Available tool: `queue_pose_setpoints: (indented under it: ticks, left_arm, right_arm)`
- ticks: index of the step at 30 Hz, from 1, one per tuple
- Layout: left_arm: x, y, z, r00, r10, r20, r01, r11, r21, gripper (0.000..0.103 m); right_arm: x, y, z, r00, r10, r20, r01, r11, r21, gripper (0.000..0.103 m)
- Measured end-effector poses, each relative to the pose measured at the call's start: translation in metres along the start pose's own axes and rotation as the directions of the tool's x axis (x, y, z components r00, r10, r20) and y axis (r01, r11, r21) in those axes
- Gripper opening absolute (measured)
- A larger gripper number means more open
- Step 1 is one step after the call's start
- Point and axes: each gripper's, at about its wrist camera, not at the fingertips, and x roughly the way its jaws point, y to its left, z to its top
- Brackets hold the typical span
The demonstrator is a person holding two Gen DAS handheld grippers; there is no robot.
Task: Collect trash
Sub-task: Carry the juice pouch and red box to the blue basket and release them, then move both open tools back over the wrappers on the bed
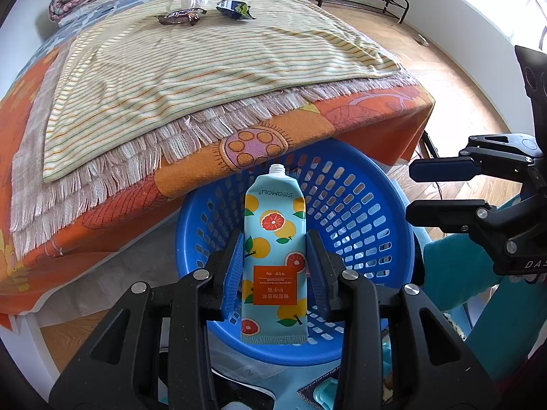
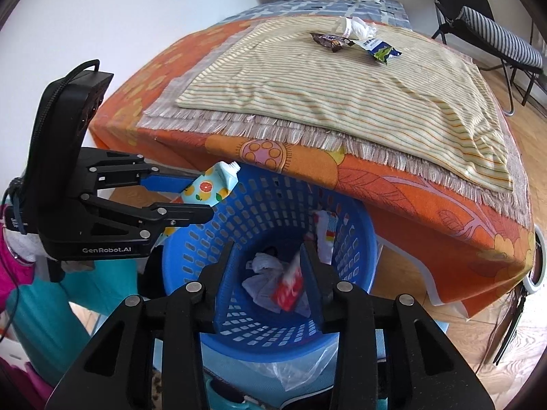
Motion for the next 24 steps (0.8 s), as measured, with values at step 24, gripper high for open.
queue_pose_setpoints:
  ticks: [24]
  left_arm:
    - [0.003,0.007,0.018,1.000,-0.018,-0.006,0.018,1.000,-0.012,0.053]
  right_arm:
    - [-0.001,-0.015,0.015,0.999,-0.044,0.020,0.043,0.999,0.034,0.063]
